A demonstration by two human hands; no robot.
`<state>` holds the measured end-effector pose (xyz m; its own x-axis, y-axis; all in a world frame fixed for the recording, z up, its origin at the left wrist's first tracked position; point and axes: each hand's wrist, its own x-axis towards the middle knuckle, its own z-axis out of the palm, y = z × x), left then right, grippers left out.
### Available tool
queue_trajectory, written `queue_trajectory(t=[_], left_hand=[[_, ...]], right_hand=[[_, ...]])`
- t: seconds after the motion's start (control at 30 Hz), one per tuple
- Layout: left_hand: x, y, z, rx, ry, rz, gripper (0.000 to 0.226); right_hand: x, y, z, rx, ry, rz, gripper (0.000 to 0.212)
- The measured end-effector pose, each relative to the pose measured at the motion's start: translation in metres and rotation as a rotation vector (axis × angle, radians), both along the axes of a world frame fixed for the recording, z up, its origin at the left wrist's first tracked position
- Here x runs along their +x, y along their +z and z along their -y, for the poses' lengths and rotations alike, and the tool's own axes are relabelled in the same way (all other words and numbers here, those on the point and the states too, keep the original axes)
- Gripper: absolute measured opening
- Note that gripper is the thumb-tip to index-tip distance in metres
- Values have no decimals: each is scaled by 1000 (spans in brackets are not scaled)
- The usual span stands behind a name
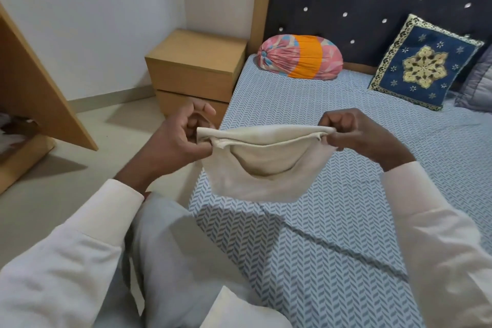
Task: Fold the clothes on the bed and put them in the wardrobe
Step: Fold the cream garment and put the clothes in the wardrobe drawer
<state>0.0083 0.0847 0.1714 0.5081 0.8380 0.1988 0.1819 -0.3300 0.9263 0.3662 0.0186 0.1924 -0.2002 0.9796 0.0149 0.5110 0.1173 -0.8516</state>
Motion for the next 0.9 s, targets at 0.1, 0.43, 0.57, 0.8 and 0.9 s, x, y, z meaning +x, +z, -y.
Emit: queue_trajectory(t=[0.1, 0.43, 0.57, 0.8, 0.9], left_hand=[[4, -10, -13, -143, -100, -32, 48], [94, -114, -91, -259, 47, -181, 29], [107, -144, -95, -274, 321, -320, 54], [61, -209, -16, -513, 71, -813, 41], [55, -212, 11, -548, 9, -899, 42]], right_hand=[[4, -2, 4, -99, 5, 4, 10], [32, -109, -51, -276, -486, 196, 18], [26, -151, -49, -350, -677, 145, 41], [-4, -215, 28, -945, -511, 201, 42], [-17, -222, 47, -947, -555, 157, 42]])
